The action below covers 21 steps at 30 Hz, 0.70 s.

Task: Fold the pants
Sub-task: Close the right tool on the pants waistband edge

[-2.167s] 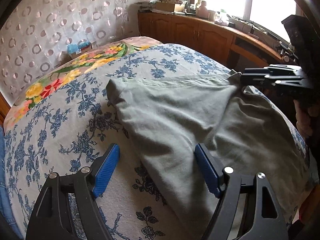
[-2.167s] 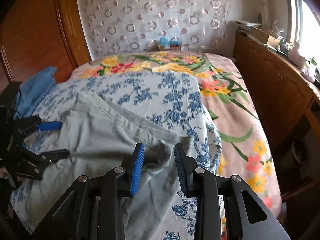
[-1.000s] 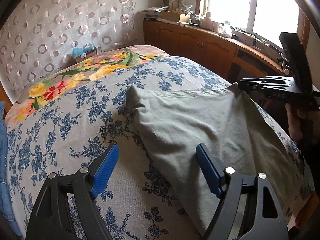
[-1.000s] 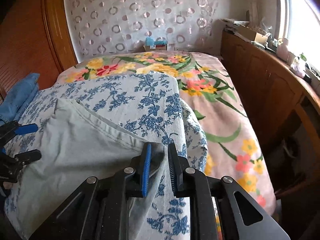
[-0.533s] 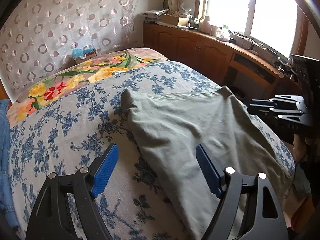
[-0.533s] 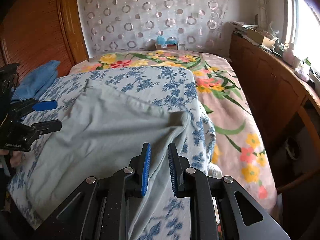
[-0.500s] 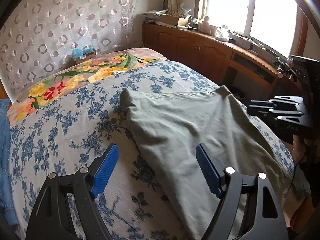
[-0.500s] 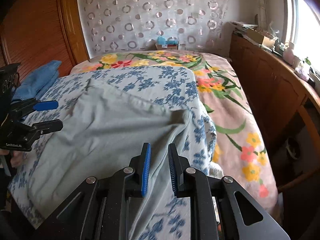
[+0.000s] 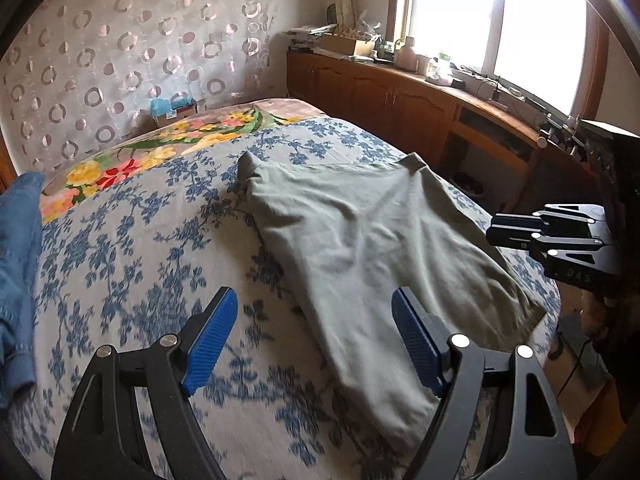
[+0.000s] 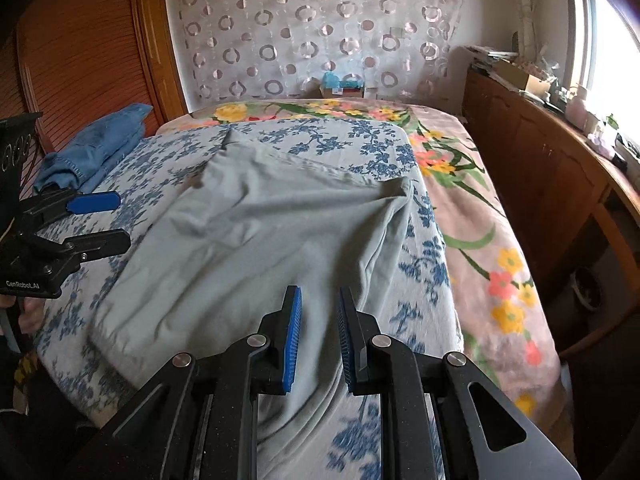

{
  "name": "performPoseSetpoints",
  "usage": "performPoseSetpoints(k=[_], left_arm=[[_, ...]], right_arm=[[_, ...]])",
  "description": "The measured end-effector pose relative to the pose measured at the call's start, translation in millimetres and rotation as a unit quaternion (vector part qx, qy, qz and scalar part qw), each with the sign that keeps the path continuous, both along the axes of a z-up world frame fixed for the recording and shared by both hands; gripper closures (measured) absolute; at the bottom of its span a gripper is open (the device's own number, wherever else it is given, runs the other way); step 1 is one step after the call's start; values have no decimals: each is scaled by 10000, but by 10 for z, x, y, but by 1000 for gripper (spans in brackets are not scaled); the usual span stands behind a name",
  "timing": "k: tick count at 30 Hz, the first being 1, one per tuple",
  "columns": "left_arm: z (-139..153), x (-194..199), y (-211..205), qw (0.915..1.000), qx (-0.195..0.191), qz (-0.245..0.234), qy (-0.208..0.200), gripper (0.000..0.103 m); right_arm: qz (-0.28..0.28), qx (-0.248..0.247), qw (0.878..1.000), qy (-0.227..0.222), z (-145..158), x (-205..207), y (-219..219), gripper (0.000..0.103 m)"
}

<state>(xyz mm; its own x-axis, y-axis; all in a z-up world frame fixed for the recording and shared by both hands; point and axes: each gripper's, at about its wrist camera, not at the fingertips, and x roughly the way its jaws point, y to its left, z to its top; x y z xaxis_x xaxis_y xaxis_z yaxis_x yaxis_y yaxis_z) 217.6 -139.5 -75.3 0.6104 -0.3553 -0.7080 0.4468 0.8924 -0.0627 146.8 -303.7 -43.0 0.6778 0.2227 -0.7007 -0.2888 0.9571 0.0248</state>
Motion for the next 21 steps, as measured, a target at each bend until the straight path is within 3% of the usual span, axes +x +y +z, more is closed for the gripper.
performPoseSetpoints(k=[9, 14, 21], left_arm=[[-71, -327, 60, 9999, 82, 134, 3, 23], [-173, -467, 112, 9997, -71, 207, 103, 23], [-342, -582, 87, 9992, -144, 273, 244, 23]], right_arm=[[-141, -9, 9999, -48, 1, -264, -14, 85], [-223, -35, 9997, -48, -34, -398, -46, 85], [-272, 239, 9993, -43, -155, -605, -56, 85]])
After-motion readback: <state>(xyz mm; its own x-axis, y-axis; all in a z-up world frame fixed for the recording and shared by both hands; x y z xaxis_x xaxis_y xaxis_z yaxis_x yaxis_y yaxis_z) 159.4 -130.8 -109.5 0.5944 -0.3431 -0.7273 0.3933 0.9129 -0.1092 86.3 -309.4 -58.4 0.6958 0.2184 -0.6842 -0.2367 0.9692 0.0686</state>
